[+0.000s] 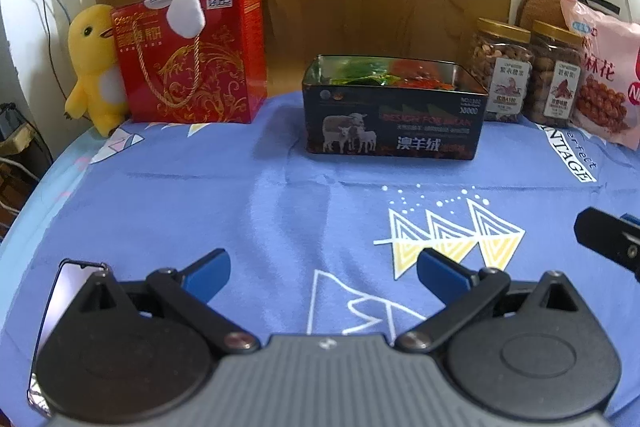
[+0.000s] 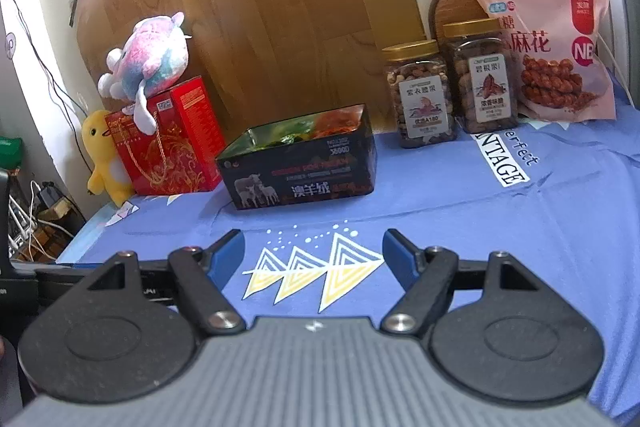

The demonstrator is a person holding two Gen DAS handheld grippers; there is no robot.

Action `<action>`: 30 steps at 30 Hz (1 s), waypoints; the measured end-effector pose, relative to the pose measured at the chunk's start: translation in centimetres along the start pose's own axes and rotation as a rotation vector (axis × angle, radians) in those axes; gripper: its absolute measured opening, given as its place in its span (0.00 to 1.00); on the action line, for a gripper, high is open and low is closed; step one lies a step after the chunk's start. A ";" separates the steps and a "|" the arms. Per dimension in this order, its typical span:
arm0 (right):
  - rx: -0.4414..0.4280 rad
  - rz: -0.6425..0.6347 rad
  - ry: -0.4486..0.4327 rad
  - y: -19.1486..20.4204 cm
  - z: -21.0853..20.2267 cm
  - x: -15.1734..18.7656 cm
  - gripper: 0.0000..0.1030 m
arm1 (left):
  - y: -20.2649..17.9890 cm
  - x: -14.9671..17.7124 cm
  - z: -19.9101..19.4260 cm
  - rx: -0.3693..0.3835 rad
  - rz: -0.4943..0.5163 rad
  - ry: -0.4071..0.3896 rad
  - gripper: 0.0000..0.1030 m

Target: Organize snacks

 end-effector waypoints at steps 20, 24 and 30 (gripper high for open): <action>-0.020 0.023 -0.014 -2.0 -0.3 -0.1 0.76 | -3.0 -0.5 -0.3 -0.055 0.070 -0.018 1.00; -0.021 0.030 -0.007 -2.1 -0.1 0.0 0.76 | -2.8 -0.4 -0.3 -0.048 0.067 -0.020 1.00; -0.021 0.029 -0.008 -2.0 0.0 -0.1 0.76 | -2.3 -0.6 -0.3 -0.048 0.058 -0.037 1.00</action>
Point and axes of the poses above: each gripper's, at about its wrist camera, not at the fingertips, and z roughly the way its jaws point, y to its left, x to its underside, the point moved 4 cm from there along z, roughly the way its jaws point, and after that the axes turned 5 degrees about x, right-handed, at the moved point
